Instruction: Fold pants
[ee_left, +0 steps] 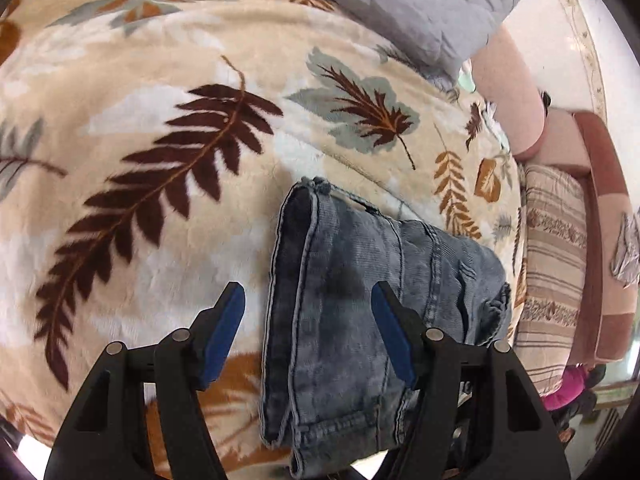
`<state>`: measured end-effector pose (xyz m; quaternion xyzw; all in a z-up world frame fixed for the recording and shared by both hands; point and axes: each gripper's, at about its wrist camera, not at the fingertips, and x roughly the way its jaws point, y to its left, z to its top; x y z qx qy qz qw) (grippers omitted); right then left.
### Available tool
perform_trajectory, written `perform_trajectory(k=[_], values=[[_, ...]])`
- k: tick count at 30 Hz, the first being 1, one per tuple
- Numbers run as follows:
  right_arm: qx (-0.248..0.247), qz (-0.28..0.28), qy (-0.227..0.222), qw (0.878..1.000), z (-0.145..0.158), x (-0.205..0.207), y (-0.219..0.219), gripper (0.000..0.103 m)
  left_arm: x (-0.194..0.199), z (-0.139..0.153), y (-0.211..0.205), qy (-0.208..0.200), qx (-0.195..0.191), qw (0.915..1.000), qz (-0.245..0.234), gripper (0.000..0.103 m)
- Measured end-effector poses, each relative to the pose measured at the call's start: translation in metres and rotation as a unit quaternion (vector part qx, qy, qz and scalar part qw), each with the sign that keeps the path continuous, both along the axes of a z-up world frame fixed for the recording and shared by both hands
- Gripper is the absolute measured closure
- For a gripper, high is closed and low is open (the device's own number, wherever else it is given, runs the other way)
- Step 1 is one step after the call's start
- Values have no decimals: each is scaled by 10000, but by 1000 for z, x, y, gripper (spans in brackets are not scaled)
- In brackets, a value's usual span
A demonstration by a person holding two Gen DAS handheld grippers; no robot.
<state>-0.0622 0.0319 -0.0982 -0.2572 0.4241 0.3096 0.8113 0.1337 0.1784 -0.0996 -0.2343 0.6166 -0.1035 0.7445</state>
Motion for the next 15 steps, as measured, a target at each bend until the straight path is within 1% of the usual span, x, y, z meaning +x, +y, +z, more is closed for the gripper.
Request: perform_trajectory(k=[1, 2, 3, 6, 7, 8, 11, 12, 13, 14, 15], values=[[-172, 74, -167, 9997, -5, -5, 7, 36, 4, -2, -1, 20, 6, 10000, -28, 38], [-431, 176, -473, 9978, -12, -11, 16, 34, 9, -5, -1, 56, 11, 10000, -52, 38], [-595, 244, -662, 9957, -17, -16, 21, 34, 13, -7, 0, 83, -2, 9999, -74, 38], [-1060, 365, -1220, 9862, -32, -22, 35, 34, 22, -10, -4, 104, -93, 9996, -240, 29], [-1169, 380, -1361, 9830, -35, -24, 40, 34, 24, -10, -7, 88, -89, 9993, -357, 24], [-1240, 396, -1498, 9801, -37, -24, 44, 34, 25, -10, -11, 78, -78, 9988, -481, 23], [-1278, 393, -1737, 9757, -38, -22, 53, 39, 26, -11, -28, 59, -79, 9954, -955, 24], [-1259, 378, -1779, 9752, -37, -22, 55, 56, 26, -9, -32, 9, -90, 9944, -1051, 31], [-1239, 342, -1766, 9759, -35, -19, 54, 65, 25, -6, -34, -29, -130, 9935, -1127, 62], [-1122, 290, -1712, 9784, -31, -16, 52, 69, 25, -2, -38, -48, -239, 9923, -1218, 84], [-1013, 231, -1701, 9799, -26, -15, 49, 78, 24, 4, -41, -118, -234, 9920, -1232, 85]])
